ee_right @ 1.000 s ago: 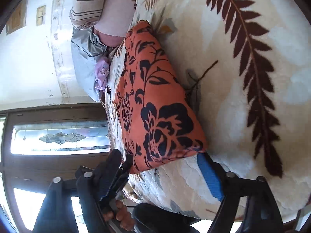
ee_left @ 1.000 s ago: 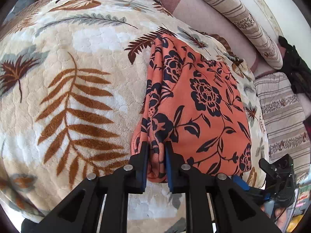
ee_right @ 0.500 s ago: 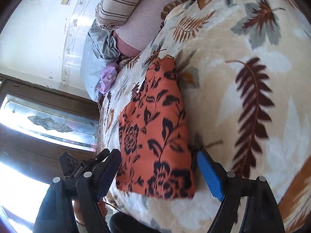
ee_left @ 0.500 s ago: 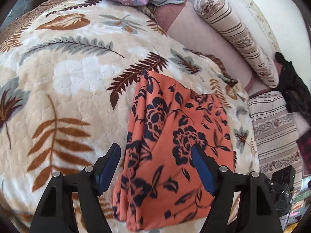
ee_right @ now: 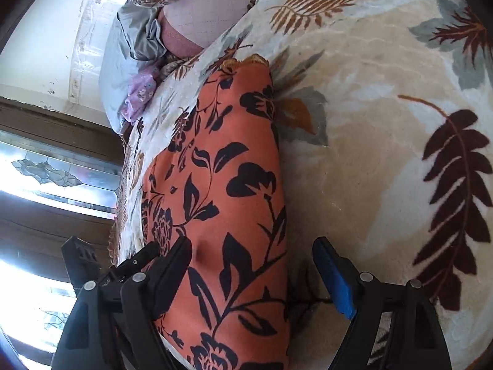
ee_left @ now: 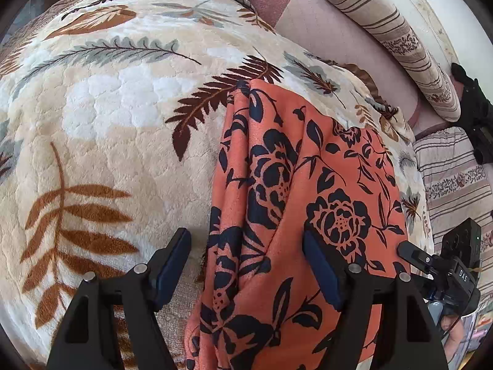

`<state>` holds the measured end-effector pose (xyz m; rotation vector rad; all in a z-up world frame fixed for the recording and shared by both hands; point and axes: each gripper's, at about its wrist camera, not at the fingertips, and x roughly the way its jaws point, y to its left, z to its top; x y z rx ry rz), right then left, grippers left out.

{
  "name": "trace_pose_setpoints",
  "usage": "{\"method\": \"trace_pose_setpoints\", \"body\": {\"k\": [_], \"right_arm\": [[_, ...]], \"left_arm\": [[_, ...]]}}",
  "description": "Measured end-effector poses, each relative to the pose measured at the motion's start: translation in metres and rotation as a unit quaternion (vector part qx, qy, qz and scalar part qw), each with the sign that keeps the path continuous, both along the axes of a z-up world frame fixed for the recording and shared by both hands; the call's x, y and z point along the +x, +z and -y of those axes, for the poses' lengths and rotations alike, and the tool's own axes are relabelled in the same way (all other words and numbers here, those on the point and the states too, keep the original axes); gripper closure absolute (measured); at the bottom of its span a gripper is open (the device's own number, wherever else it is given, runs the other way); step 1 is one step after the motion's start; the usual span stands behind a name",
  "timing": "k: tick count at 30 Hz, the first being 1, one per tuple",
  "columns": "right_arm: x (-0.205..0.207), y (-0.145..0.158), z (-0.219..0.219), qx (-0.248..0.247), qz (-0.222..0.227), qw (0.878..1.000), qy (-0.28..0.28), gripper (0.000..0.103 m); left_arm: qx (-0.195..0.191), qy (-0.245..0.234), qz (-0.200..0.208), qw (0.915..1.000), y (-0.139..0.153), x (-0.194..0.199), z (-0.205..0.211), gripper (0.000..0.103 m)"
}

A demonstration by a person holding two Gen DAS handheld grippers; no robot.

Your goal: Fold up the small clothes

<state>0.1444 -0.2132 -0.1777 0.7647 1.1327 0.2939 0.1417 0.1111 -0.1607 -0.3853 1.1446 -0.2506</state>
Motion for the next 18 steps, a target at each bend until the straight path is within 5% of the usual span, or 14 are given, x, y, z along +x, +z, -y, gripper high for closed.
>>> {"method": "trace_pose_setpoints", "body": {"k": [8,12,15,16,18], "right_arm": [[0.006,0.011,-0.007,-0.014,0.013,1.000,0.010,0.020],[0.011,0.010,-0.011,-0.018,0.015,1.000,0.017,0.020],[0.017,-0.002,-0.019,-0.019,-0.003,0.999,0.028,0.020],[0.018,-0.002,-0.024,-0.032,0.003,0.999,0.036,0.023],[0.019,0.001,-0.034,-0.064,0.009,0.996,0.056,0.046]], "left_arm": [[-0.010,0.008,-0.008,0.9999,0.006,0.002,-0.001,0.027],[-0.030,0.009,0.025,0.9992,0.018,-0.002,-0.003,0.027],[-0.022,-0.007,-0.004,0.9997,-0.010,0.003,0.002,0.032],[-0.024,-0.013,0.007,0.9996,-0.009,0.002,0.002,0.037],[-0.042,-0.025,0.000,0.9988,-0.008,0.003,0.003,0.054]]}}
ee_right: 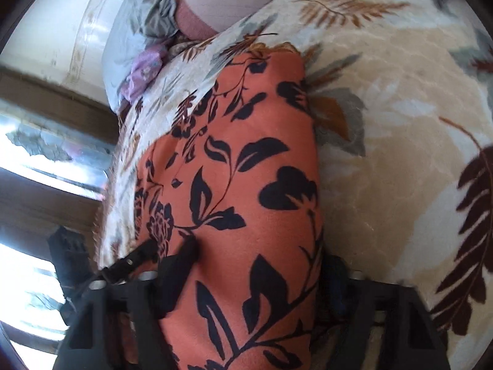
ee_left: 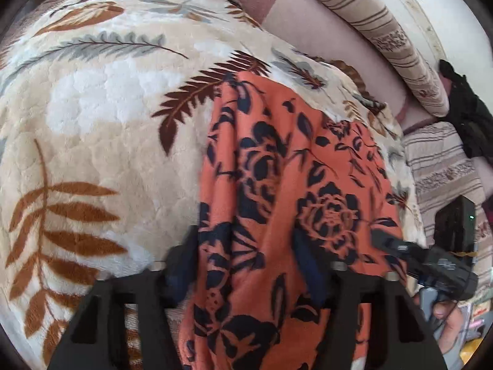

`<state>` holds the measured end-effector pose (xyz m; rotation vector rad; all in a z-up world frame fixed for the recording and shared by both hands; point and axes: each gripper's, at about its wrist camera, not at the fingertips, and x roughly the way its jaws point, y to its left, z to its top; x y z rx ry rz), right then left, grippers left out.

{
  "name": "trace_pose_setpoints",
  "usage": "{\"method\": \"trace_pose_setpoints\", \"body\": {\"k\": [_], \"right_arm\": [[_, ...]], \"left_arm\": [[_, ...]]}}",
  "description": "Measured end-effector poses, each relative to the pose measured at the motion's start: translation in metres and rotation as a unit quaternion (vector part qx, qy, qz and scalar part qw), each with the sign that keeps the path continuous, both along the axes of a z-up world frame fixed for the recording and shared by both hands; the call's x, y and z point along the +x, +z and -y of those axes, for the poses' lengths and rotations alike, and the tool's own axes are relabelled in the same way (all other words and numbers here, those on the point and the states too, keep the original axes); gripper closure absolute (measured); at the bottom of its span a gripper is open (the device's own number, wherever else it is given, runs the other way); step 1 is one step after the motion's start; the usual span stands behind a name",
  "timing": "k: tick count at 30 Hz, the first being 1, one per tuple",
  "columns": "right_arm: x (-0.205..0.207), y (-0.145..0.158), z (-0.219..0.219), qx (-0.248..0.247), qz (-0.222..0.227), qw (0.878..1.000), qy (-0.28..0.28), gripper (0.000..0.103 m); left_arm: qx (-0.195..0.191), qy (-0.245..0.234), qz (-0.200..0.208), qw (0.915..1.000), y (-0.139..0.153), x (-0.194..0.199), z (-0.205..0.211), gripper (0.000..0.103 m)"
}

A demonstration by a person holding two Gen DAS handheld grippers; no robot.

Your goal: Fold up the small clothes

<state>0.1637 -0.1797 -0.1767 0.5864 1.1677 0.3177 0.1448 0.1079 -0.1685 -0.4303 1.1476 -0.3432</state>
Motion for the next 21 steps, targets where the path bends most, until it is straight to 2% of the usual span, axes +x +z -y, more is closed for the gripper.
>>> {"method": "trace_pose_setpoints", "body": {"k": [5,7,10,16,19,21], "right_arm": [[0.004,0.019,-0.020,-0.073,0.015,0.997,0.037,0.064],[0.002,0.032,-0.022,-0.087,0.030,0.994,0.050,0.066],[-0.001,0.057,-0.017,-0.097,0.060,0.992,0.052,0.068],[-0.010,0.117,0.045,-0.104,0.127,0.986,0.010,0.068],[-0.012,0.121,0.085,-0.088,0.130,0.988,-0.016,0.068],[-0.012,0.110,0.109,-0.074,0.125,0.989,-0.031,0.067]], "left_arm": [[-0.013,-0.001,-0.006,0.9999,0.002,0.000,0.002,0.065],[-0.016,0.004,0.002,0.9999,0.010,-0.002,0.004,0.073],[-0.018,0.000,0.020,0.9996,0.030,-0.002,0.014,0.076],[-0.033,-0.026,0.089,0.9951,0.085,0.009,0.074,0.076],[-0.020,-0.046,0.100,0.9937,0.092,0.016,0.110,0.076],[-0.010,-0.051,0.089,0.9947,0.081,0.020,0.129,0.074]]}}
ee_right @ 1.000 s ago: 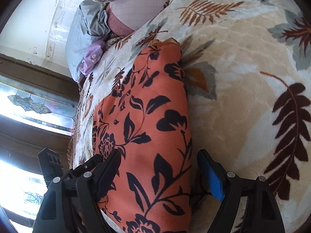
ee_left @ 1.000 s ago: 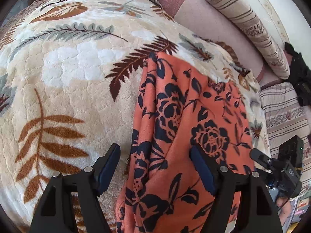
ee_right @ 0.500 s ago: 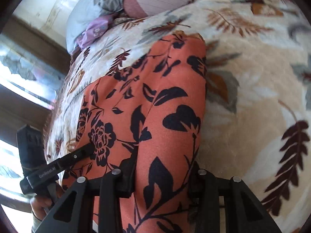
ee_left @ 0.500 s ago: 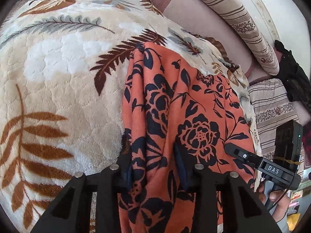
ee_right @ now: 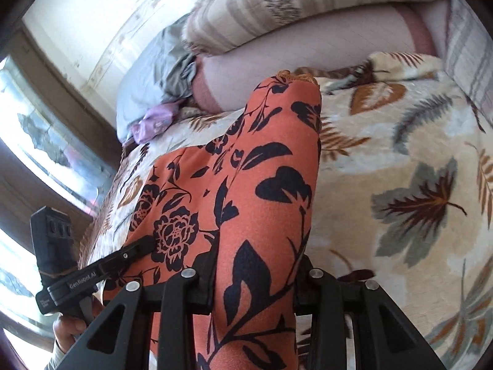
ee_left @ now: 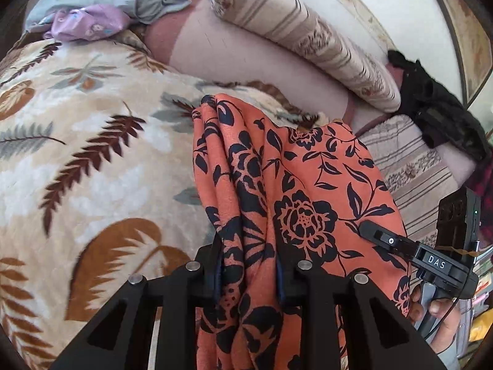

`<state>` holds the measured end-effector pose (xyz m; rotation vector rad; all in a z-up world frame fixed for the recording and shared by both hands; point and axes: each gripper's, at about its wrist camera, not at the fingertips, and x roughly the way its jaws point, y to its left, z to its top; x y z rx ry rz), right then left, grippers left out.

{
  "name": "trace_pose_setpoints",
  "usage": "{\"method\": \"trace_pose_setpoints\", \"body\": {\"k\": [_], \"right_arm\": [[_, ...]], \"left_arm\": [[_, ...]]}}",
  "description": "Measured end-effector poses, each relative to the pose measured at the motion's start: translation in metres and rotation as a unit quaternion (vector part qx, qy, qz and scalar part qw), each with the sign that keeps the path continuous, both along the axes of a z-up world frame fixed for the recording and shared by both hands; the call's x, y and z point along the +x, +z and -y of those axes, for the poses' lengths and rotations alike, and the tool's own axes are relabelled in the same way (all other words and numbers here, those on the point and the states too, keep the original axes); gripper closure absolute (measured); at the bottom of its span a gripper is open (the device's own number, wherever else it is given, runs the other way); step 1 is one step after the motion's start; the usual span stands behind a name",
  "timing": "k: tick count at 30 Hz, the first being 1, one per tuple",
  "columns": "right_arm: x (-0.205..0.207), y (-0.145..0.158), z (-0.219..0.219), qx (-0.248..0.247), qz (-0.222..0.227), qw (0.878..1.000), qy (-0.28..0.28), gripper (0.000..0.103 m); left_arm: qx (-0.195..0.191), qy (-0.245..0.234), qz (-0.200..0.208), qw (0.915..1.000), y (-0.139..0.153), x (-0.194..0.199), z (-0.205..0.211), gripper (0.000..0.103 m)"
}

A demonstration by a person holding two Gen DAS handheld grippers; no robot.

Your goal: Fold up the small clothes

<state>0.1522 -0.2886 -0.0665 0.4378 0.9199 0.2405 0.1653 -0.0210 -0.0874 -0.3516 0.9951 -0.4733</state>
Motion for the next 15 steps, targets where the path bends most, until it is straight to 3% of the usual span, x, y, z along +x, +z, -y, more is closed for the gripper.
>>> {"method": "trace_pose_setpoints", "body": {"k": [1,3,4,5,7,12,13,14,15], "right_arm": [[0.002,-0.011,0.011,0.007,-0.001,1.000,0.001,0.065],[0.006,-0.050,0.035,0.038,-0.045,0.998,-0.020,0.054],[0.005,-0.071,0.046,0.035,-0.073,0.996,-0.042,0.047],[0.003,-0.089,0.056,0.026,-0.100,0.993,-0.063,0.047],[-0.011,-0.099,0.068,0.075,-0.090,0.991,-0.071,0.039],[-0.019,-0.076,0.070,0.076,-0.049,0.995,-0.053,0.036],[-0.017,-0.075,0.067,0.071,-0.046,0.995,-0.050,0.033],[-0.014,-0.077,0.064,0.058,-0.049,0.996,-0.046,0.033],[-0.009,-0.083,0.058,0.028,-0.063,0.997,-0.042,0.036]], "left_arm": [[0.013,0.005,-0.014,0.9998,-0.013,0.005,0.010,0.070],[0.057,0.007,-0.060,0.9965,-0.047,0.010,0.025,0.068],[0.087,0.006,-0.090,0.9921,-0.063,0.014,0.031,0.061],[0.075,0.005,-0.092,0.9929,-0.068,0.012,0.028,0.055],[0.066,0.023,-0.073,0.9948,-0.057,0.002,0.016,0.046],[0.064,0.012,-0.030,0.9974,-0.032,-0.018,0.013,0.046],[0.089,-0.008,-0.035,0.9953,-0.041,-0.018,0.022,0.051],[0.109,-0.026,-0.051,0.9924,-0.054,-0.017,0.028,0.064],[0.101,-0.031,-0.067,0.9922,-0.065,-0.018,0.027,0.071]]}}
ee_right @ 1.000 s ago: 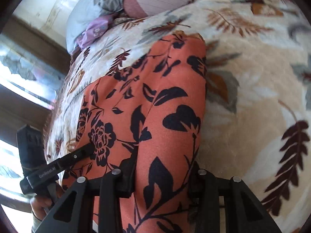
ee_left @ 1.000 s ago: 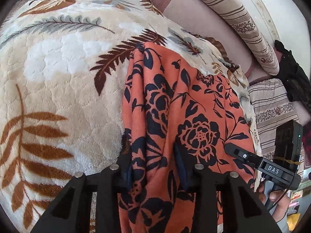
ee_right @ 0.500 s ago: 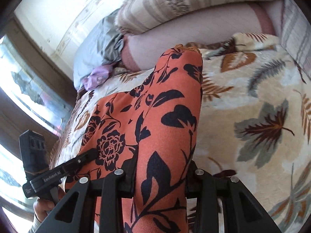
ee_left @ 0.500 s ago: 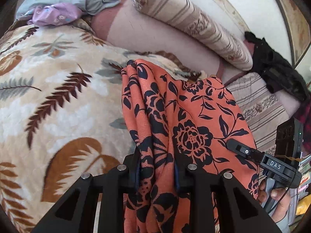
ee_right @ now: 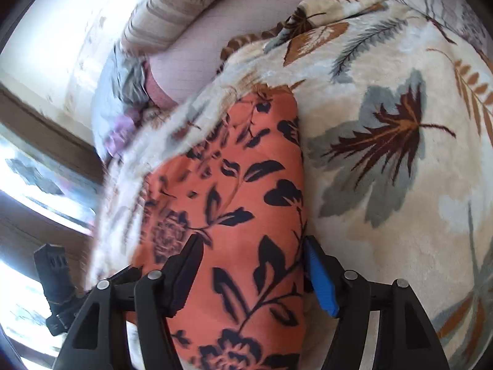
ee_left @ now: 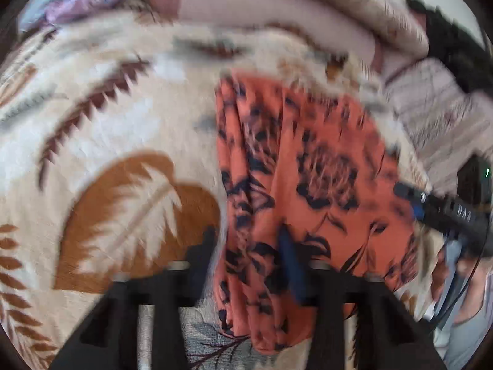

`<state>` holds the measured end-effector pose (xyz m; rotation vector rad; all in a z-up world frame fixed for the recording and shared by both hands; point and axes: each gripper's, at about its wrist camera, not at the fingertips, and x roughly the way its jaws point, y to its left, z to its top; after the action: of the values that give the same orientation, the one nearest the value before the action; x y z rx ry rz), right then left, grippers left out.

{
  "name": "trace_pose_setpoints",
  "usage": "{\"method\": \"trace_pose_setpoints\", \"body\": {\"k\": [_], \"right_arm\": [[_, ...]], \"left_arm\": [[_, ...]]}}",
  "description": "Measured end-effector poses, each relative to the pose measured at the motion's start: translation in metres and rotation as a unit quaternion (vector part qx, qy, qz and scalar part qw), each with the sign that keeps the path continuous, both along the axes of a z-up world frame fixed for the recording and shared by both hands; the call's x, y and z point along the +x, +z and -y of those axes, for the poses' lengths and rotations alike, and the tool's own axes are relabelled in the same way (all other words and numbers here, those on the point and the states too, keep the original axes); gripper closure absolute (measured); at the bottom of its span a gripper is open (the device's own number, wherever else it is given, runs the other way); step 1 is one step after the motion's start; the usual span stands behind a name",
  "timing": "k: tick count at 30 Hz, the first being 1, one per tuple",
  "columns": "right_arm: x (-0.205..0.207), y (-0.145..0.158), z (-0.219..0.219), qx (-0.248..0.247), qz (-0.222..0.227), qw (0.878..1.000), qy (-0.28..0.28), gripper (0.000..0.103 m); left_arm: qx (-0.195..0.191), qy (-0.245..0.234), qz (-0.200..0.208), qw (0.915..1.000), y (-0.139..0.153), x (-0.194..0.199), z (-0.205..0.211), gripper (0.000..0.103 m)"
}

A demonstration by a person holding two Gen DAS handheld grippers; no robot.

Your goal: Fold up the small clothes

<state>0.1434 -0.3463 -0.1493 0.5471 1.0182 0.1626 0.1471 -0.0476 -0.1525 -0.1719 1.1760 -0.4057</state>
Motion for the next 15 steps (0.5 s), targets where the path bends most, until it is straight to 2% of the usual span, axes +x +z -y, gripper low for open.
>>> {"method": "trace_pose_setpoints", "body": {"k": [1,2,5,7,9,11,12,13,15], "right_arm": [[0.003,-0.008,-0.003,-0.021,-0.019,1.000,-0.001,0.042],[0.000,-0.013,-0.002,-0.015,-0.023,1.000,-0.005,0.042],[-0.007,0.004,0.001,-0.020,0.000,0.999,-0.027,0.041],[-0.014,0.024,0.005,-0.023,0.026,0.998,-0.048,0.041],[-0.025,0.047,0.008,0.015,0.064,0.996,-0.053,0.041],[-0.037,0.058,-0.001,0.071,0.084,0.994,-0.024,0.040],[-0.041,0.056,-0.008,0.092,0.081,0.992,-0.004,0.040],[-0.043,0.048,-0.018,0.102,0.062,0.993,0.021,0.039],[-0.043,0.012,-0.033,0.092,-0.015,0.994,0.059,0.039]], "left_arm": [[-0.006,0.008,0.005,0.9999,0.001,-0.001,-0.001,0.071],[-0.003,0.011,0.010,0.9999,0.007,-0.003,-0.001,0.071],[0.008,0.012,0.039,0.9991,0.033,-0.013,-0.001,0.069],[-0.001,0.004,0.063,0.9980,0.046,-0.019,-0.001,0.045],[0.001,-0.008,0.077,0.9970,0.043,-0.030,0.000,0.041],[0.041,-0.016,0.039,0.9982,0.016,-0.024,0.006,0.042],[0.044,-0.010,0.014,0.9989,0.003,-0.017,0.004,0.044],[0.021,0.003,0.002,0.9998,-0.004,-0.016,-0.002,0.044],[0.010,0.015,0.002,0.9998,0.004,-0.017,-0.006,0.044]]}}
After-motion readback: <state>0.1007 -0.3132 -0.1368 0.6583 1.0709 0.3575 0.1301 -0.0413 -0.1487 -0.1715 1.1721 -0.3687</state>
